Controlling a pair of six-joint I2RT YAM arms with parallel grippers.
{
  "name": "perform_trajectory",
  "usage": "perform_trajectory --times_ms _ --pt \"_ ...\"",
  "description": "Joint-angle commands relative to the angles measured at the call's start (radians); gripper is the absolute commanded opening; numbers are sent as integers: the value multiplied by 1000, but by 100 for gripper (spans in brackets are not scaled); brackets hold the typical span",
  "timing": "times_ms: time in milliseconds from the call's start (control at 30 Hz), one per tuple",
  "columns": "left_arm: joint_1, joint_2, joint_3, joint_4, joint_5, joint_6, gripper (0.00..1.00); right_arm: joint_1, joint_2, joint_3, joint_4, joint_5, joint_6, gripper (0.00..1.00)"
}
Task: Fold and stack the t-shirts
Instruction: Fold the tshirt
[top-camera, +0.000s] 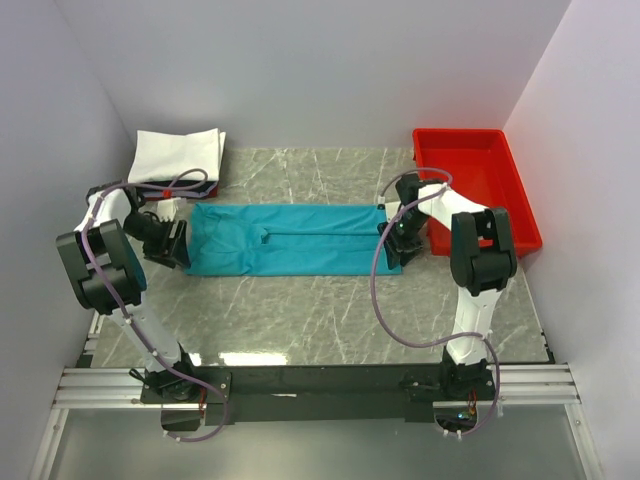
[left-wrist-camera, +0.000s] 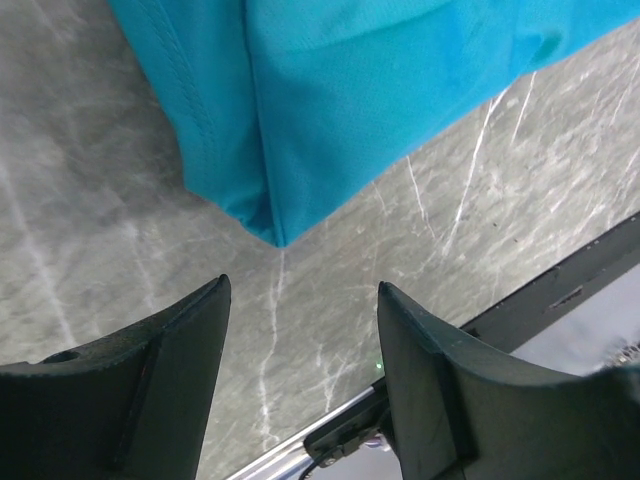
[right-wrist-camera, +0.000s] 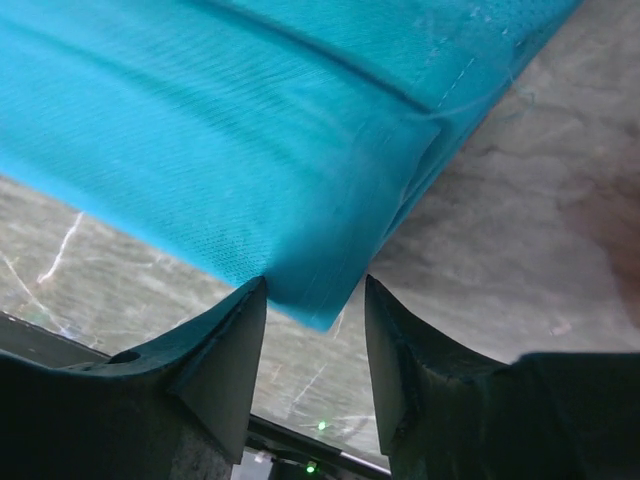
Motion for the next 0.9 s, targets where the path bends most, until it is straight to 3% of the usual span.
perform_trajectory --times_ms 0,267,633,867 --pt "-1 -17 -21 8 33 -13 66 -10 12 24 6 -27 30 50" --pt "1 -28 -46 14 30 -7 66 -21 5 33 -13 -37 34 39" --pt "1 12 -9 11 63 -15 64 -38 -5 47 -29 -71 30 40" --pt "-4 49 11 23 99 -36 57 -42 1 53 -22 -89 36 40"
